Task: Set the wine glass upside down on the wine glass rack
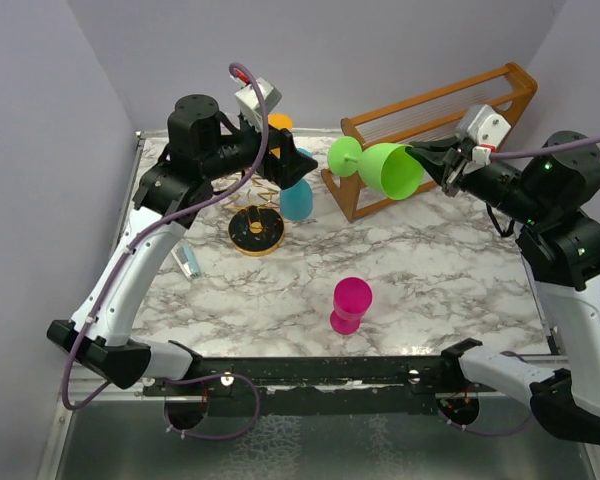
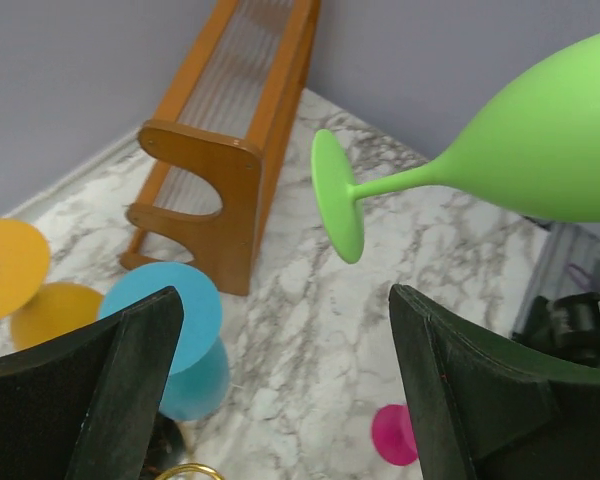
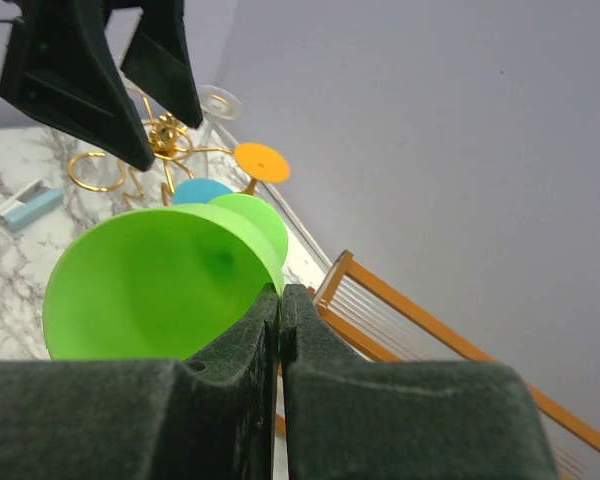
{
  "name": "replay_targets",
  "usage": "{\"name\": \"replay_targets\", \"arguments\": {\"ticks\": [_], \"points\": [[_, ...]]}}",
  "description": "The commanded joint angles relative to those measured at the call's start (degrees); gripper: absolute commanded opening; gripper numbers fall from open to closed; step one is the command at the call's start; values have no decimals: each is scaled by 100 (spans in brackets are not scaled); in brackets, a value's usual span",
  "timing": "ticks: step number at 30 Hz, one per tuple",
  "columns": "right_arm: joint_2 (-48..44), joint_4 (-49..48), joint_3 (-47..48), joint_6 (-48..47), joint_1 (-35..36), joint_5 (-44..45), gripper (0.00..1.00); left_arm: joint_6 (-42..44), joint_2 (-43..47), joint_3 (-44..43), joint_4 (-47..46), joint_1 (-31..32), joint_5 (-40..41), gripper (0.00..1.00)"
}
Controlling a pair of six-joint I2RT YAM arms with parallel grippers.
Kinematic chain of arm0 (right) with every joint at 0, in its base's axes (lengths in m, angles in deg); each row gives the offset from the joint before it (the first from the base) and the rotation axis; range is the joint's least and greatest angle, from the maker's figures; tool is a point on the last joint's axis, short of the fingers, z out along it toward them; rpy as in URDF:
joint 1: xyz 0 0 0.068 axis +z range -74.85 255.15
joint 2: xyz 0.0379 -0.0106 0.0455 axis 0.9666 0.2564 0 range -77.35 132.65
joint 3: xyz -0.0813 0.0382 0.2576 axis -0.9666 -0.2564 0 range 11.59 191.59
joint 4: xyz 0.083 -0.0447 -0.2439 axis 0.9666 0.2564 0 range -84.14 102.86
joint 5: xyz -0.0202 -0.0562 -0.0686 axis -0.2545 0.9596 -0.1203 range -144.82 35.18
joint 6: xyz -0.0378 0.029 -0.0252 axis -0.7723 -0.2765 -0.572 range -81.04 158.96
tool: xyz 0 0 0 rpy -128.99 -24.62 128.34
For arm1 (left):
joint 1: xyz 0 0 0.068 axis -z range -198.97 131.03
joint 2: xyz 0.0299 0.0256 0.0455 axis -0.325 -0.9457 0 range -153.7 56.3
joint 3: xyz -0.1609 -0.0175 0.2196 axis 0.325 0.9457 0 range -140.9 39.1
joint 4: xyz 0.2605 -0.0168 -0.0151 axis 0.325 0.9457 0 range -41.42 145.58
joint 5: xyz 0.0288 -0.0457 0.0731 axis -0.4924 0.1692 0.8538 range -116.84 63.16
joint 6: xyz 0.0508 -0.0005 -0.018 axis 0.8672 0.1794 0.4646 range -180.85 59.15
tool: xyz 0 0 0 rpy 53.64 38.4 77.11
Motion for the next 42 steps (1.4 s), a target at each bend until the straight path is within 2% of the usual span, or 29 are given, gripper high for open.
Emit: {"name": "replay_targets", "arguments": {"ticks": [1, 4, 11, 18, 23, 30, 36, 38, 40, 42], "points": [[198, -142, 242, 303, -13, -646, 1, -1918, 27, 490, -1181, -381, -1540, 85], [282, -160, 266, 419, -13, -842, 1, -2546, 51, 765, -1645, -498, -1931, 84], [461, -193, 405, 594, -13, -1177, 1, -2858, 13, 1057, -1791, -509, -1950, 71], [534, -241, 427, 641, -21, -1229, 1, -3092, -46, 1195, -1864, -509, -2071, 53], [525, -297, 388, 674, -13, -1237, 1, -3288, -79, 1266, -1978, -503, -2167, 37], [497, -372, 314, 685, -18, -1221, 1, -3420, -121, 1354, -2044, -498, -2236, 25], [414, -400, 110, 570, -13, -1154, 1, -3322, -99, 1289, -1929, -508, -2152, 0], [369, -381, 47, 514, -20, -1157, 1, -3217, -96, 1227, -1809, -517, -2077, 0], [335, -312, -10, 423, -16, -1136, 8, -3041, -89, 1118, -1613, -524, -1951, 0], [256, -292, -134, 348, -14, -1114, 20, -2911, -48, 1065, -1531, -570, -1826, 0]]}}
